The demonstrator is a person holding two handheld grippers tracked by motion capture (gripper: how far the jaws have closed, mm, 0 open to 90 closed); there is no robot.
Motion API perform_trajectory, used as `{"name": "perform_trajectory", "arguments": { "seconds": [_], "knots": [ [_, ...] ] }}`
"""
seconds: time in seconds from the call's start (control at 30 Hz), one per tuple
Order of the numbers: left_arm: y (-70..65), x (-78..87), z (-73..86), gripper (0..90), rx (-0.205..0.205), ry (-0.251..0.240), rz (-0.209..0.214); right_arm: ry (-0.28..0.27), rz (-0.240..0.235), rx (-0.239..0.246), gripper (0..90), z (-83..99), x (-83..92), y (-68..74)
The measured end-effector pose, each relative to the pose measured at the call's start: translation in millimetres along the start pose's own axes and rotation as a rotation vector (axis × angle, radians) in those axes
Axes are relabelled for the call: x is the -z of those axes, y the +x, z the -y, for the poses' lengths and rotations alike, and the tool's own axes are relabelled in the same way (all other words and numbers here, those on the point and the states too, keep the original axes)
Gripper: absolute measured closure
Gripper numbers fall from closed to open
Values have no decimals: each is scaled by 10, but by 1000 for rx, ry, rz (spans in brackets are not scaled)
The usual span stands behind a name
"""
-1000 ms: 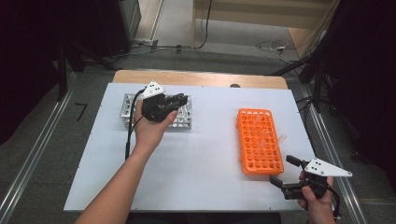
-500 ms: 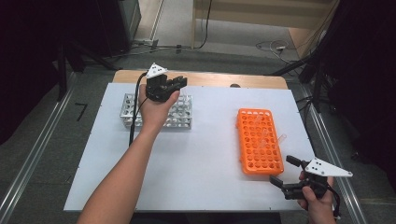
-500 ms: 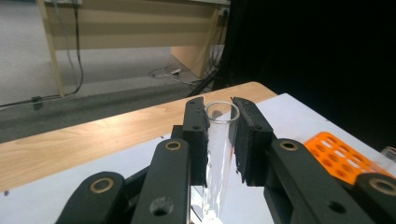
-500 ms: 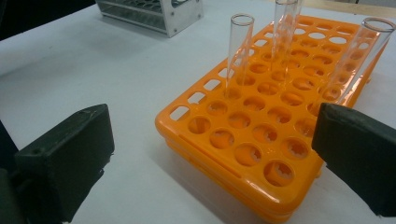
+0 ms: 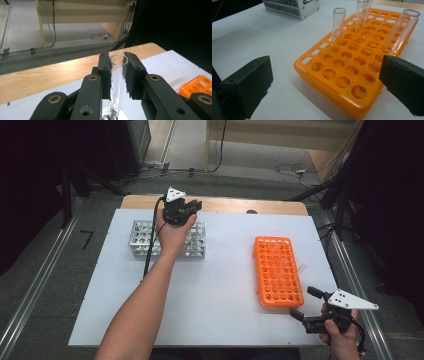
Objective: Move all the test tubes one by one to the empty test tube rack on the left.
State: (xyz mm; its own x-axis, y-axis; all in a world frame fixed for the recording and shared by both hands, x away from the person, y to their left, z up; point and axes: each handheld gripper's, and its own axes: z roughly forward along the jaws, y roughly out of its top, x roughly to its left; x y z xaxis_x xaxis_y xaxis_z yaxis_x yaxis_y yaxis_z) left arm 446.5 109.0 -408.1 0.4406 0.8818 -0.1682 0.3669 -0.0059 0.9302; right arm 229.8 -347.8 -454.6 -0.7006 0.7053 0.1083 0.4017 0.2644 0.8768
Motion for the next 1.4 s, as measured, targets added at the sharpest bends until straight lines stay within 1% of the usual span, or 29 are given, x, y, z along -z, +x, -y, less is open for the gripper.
{"name": "perform_trajectory", "arguments": {
  "seconds": [0.07,0.33,0.4,0.5,0.6,0.7,0.83,0.93,0.97,1.0,1.03,1.1,1.13,1.2,1.27,1.37,1.4],
  "knots": [
    [-2,-28,21,756,-1,3,1,-1,1,1,0,1,1,0],
    [-79,-111,107,756,-43,38,-22,0,2,3,0,2,0,2],
    [-78,-121,143,756,-45,41,-30,0,2,4,0,4,0,1],
    [-61,-143,196,755,-33,55,-32,3,2,4,0,5,-3,4],
    [-83,-150,212,755,-45,52,-42,4,1,5,0,3,-9,8],
    [-106,-159,220,754,-50,60,-47,4,-1,9,0,2,-11,15],
    [-128,-177,269,749,-61,86,-53,4,0,9,0,2,-12,15],
    [-135,-186,284,744,-52,100,-58,4,0,12,0,2,-13,18],
    [-131,-189,283,725,-42,102,-50,4,1,12,0,2,-13,20],
    [-125,-190,281,687,-34,103,-54,4,1,12,0,1,-14,20],
    [-120,-186,277,646,-32,107,-68,4,1,12,0,1,-15,20],
    [-106,-175,268,609,-25,108,-64,8,3,15,0,2,-19,19],
    [-103,-167,262,565,-26,110,-71,11,0,14,0,3,-21,21],
    [-94,-145,255,479,-22,117,-53,12,-3,14,0,4,-26,28],
    [-96,-112,252,433,-23,121,-38,13,-4,15,0,3,-34,34],
    [-95,-41,253,313,-1,108,-16,15,-6,19,0,3,-47,35],
    [-97,-15,257,286,5,102,-3,17,-8,19,0,2,-50,35]
  ]
}}
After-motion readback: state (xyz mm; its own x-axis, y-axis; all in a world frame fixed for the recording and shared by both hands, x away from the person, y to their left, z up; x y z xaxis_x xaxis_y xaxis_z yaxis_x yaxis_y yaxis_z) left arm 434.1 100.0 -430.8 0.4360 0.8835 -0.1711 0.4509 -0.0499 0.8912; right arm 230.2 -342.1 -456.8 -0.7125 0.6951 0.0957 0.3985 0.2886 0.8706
